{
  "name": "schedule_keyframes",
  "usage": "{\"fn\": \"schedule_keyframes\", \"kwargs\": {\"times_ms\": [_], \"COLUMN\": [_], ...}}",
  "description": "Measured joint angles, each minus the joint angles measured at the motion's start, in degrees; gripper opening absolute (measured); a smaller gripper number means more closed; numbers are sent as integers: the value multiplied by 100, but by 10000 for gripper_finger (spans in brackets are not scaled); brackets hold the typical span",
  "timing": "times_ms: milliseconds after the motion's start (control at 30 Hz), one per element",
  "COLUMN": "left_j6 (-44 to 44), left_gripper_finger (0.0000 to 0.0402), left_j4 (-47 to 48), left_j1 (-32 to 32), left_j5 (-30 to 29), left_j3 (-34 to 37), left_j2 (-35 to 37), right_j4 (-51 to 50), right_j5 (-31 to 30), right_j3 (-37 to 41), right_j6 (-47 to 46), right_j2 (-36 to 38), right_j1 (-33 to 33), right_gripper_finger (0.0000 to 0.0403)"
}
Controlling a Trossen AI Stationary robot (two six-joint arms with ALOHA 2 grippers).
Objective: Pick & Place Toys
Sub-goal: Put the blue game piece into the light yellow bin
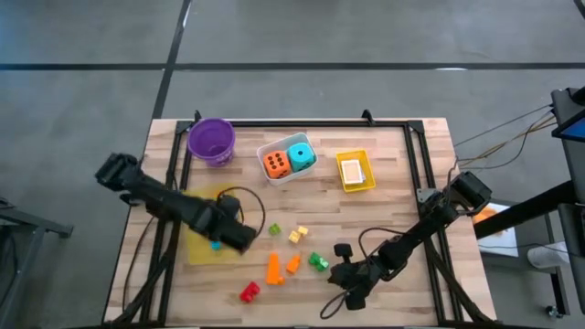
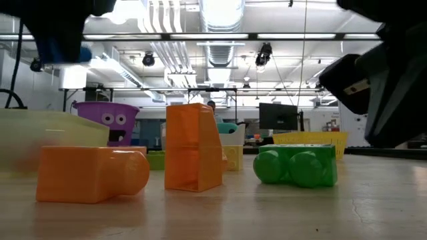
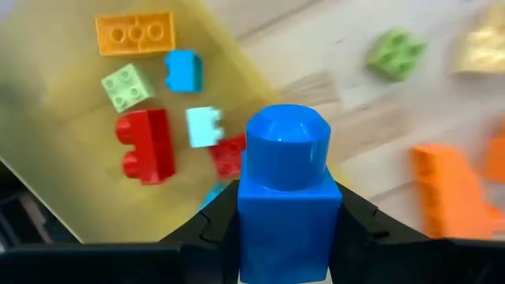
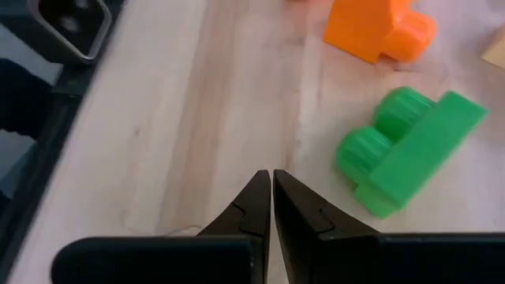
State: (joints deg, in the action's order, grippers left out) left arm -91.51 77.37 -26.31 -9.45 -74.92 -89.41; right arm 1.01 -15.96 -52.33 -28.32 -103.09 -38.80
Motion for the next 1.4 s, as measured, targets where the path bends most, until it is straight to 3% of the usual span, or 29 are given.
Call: {"fn": "schedule_keyframes", "kwargs": {"times_ms": [167,400,633,1400], "left_j6": [1179,1881,2552,2993], "left_gripper_finger": [120,120,120,120], "left_j4": [-805,-1901,-2191,-2970], "left_j1": [688,804,689,398], "left_j5": [811,1733,1775,1500], "left_j3": [1303,2305,2400,2851], "left_j2": [397,540,504,480], "right_j4": [-246,-520,-527,-513], "right_j5": [106,170,736,699], "right_j3": [2,2,2,-90], "right_j6": [0,330,206,231], "right_j2": [0,17,37,107], "right_j1": [166,461,786,870], "right_gripper_finger": [15,15,15,15]}}
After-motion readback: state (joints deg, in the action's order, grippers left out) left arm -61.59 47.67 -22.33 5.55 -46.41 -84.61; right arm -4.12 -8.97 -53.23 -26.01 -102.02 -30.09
